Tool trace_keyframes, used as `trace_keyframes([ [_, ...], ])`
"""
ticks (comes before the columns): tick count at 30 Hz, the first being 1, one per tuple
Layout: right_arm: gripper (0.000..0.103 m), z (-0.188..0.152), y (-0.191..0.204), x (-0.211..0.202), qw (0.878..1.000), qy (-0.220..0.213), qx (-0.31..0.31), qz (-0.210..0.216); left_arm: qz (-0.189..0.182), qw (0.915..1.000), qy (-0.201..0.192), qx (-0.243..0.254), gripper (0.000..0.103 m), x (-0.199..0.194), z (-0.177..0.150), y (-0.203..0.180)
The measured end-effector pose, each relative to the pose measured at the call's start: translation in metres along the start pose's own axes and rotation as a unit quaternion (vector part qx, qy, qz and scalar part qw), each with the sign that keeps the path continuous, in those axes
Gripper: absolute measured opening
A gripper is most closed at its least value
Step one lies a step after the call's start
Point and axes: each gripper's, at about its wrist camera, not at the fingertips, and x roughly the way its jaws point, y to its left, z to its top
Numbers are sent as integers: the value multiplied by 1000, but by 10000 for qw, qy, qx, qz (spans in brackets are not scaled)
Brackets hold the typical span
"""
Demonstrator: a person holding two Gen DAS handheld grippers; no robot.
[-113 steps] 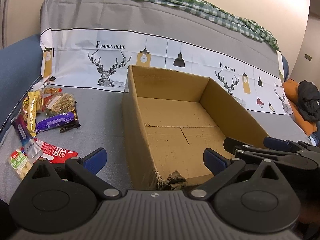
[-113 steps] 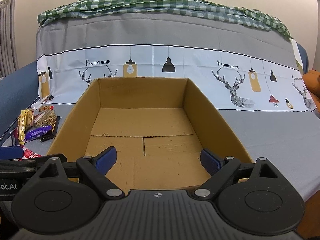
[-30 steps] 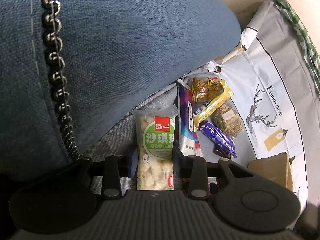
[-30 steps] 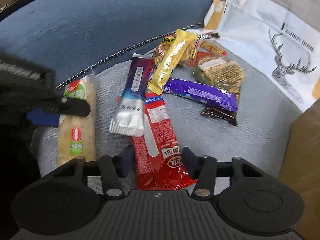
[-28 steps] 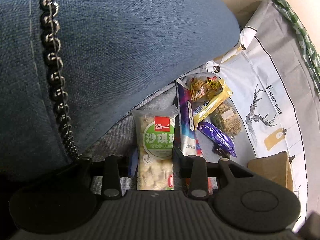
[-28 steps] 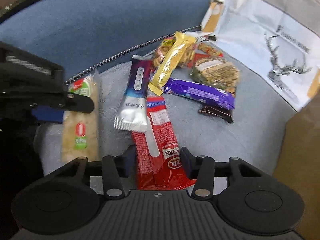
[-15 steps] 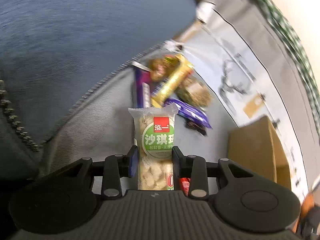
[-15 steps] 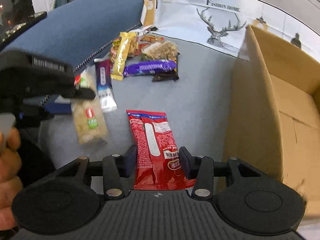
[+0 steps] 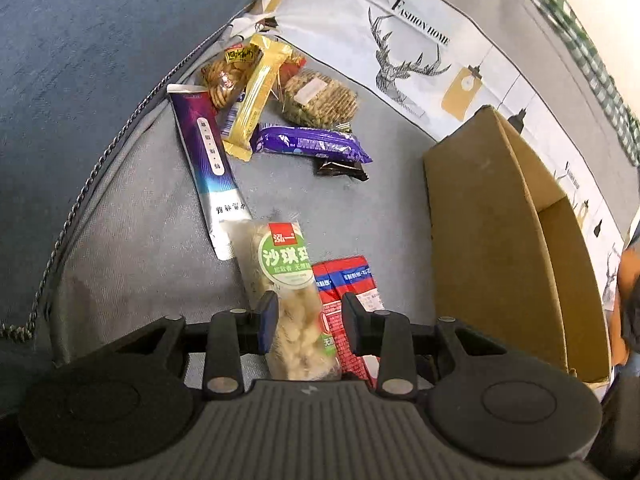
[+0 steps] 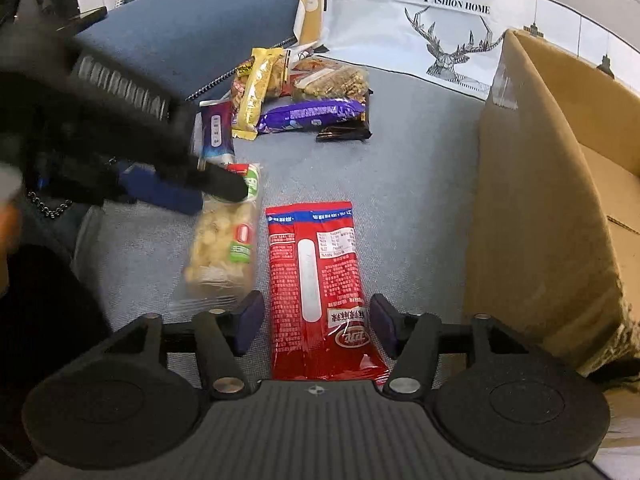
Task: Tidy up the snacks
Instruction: 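Lift the green pack with the left tool while the right tool lifts the red pack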
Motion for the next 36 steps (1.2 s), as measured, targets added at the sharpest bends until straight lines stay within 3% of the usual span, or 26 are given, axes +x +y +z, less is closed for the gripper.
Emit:
trace_keyframes([
  [1, 63, -1, 0, 1, 10000, 6, -14, -6, -6, 9999, -141, -44, 39, -4, 0, 0],
  [3, 63, -2, 0, 3, 10000, 21, -57, -20, -58, 9984, -478, -294, 50, -12, 1, 6],
  [5, 63, -3, 1, 6, 9999, 51, -107, -31, -116, 9966, -599, -557, 55, -15, 2, 15],
  [11, 52, -7, 0, 7, 9996, 110, -250, -75, -38, 9952, -179, -959, 57, -4, 10, 26],
  [17, 50, -5, 1, 2, 9997, 97, -220, -78, 73, 9978, 186, -639, 68, 17, 4, 11],
  [21, 51, -4, 1, 0, 9998, 110, -168, -59, 122, 9986, 287, -437, 68, 24, -6, 1],
  [31, 55, -7, 4, 10, 9996, 143, -209, -114, 530, 9985, -66, 100, 65, 28, -20, -18],
  [36, 50, -9, 6, 9, 9996, 83, -223, -169, 645, 9978, -151, -6, 44, 25, -19, -14],
])
